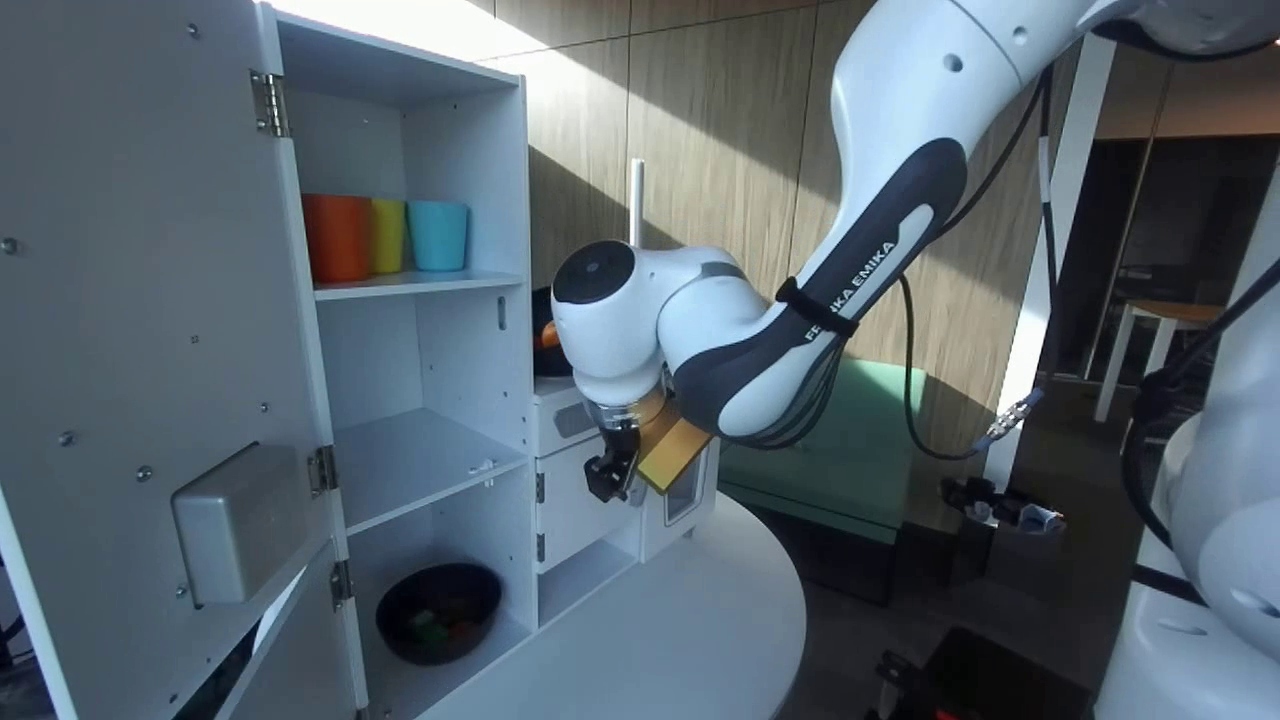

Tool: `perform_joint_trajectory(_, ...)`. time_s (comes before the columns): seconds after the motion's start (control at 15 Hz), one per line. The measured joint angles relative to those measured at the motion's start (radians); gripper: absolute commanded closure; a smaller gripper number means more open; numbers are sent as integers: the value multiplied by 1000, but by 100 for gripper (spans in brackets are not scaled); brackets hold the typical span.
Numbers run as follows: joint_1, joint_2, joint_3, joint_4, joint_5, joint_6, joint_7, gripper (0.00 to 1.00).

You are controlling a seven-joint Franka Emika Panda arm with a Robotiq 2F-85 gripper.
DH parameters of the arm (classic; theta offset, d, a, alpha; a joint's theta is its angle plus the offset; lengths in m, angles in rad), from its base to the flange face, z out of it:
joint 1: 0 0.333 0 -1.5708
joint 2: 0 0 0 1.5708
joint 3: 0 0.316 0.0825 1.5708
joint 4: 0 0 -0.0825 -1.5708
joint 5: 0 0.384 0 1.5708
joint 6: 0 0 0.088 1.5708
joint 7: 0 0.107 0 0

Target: Open the cabinet doors and the oven door.

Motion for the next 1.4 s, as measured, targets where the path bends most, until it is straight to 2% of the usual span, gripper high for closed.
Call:
perform_joint_trajectory(0.13,-3,50,-29,16,-91,15,111,0)
perform_joint_trajectory(0.33,-9,108,-63,36,-69,84,142,0)
perform_joint_trajectory(0.53,-10,124,-65,47,-57,95,146,0)
perform_joint_trajectory(0.73,-8,124,-65,41,-63,113,99,0)
perform_joint_trajectory(0.93,-24,123,-90,41,-30,216,11,0)
perform_joint_trajectory(1.13,-89,118,-134,41,96,388,-109,0)
perform_joint_trajectory(1.27,-147,124,-154,38,268,468,-256,0)
perform_joint_trajectory(1.4,-199,146,-156,37,446,480,-401,0)
